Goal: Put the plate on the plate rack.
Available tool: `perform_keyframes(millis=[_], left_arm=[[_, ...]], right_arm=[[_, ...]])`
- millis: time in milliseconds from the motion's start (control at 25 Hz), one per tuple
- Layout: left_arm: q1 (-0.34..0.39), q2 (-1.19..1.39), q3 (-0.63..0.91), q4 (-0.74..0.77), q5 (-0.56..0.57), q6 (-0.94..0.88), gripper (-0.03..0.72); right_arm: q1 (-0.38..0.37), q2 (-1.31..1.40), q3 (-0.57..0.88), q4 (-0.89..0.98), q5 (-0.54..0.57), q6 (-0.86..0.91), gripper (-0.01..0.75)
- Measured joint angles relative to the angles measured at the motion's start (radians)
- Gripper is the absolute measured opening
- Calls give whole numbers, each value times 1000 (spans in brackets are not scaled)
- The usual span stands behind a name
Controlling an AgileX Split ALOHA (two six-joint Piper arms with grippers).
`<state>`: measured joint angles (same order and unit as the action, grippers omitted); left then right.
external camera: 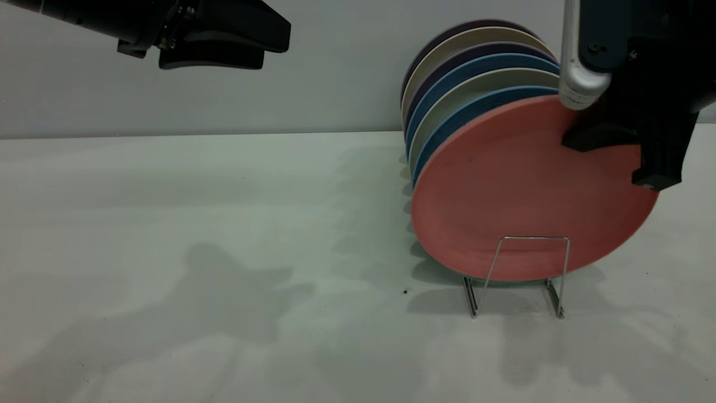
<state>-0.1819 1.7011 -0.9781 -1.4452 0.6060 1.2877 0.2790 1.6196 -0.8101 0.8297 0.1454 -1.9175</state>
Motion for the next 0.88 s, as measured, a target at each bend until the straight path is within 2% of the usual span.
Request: perform_keyframes(millis=[280, 480, 720, 880], left_arm=[[0, 0, 0, 0, -1, 0, 427], [0, 0, 0, 0, -1, 0, 427], [0, 0, 0, 0, -1, 0, 427], [5, -13, 0, 13, -3, 0, 427]], right_arm=[[0, 0, 0, 1, 39, -3, 283], [0, -9, 0, 1, 27, -5, 368], [1, -123, 0, 9, -30, -1, 404], [1, -245, 0, 125, -44, 67, 404]])
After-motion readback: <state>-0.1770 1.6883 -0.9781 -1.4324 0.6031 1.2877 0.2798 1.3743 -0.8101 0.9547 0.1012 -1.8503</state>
